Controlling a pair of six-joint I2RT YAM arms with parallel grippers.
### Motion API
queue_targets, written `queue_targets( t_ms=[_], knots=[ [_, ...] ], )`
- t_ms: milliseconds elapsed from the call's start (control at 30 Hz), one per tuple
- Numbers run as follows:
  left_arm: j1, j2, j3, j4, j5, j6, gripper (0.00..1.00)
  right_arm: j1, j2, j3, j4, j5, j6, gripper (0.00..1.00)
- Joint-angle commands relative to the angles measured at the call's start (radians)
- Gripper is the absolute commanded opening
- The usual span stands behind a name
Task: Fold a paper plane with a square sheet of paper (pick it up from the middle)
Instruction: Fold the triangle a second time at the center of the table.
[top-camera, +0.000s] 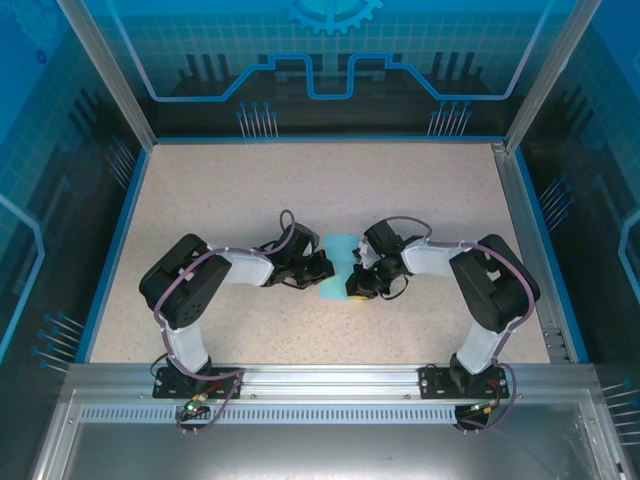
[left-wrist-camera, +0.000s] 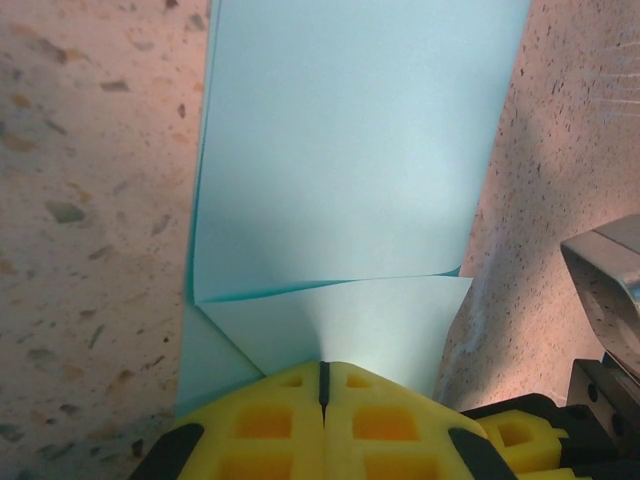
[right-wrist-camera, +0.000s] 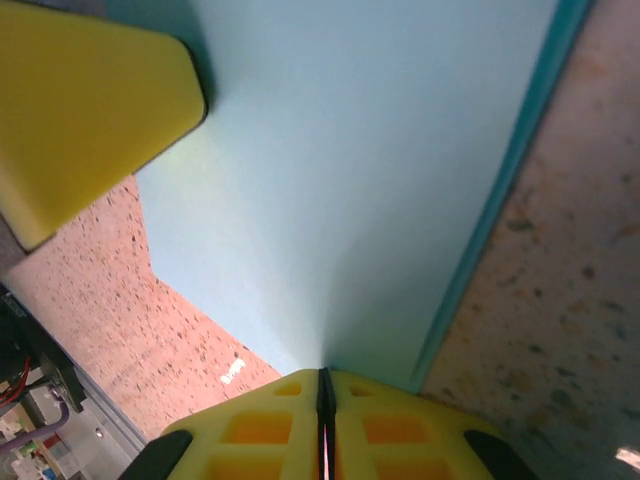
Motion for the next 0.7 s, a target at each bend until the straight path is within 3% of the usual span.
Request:
queue_targets(
  t_ms=[0,300,567,667],
  knots=[
    [0.002,0.041,0.003,-0.054,-0.055,-0.011,0.01,-0.026,-0.011,-0.075,-0.074,-0.011,-0.023,0.11],
    [0.001,0.038,0.004,-0.049,-0.045,-0.008,0.00,-0.103,-0.094,-0.120,-0.029,-0.069,-0.015,0.14],
    [0.001,0.016,0.025,-0.037,-0.019,-0.007,0.01,-0.118,-0.108,-0.027,-0.028,0.066,0.043,0.29],
    [0.000,0.000,0.031,-0.051,-0.019,-0.001,0.03,-0.122,-0.077,-0.002,0.013,0.049,0.067,0.32]
  ],
)
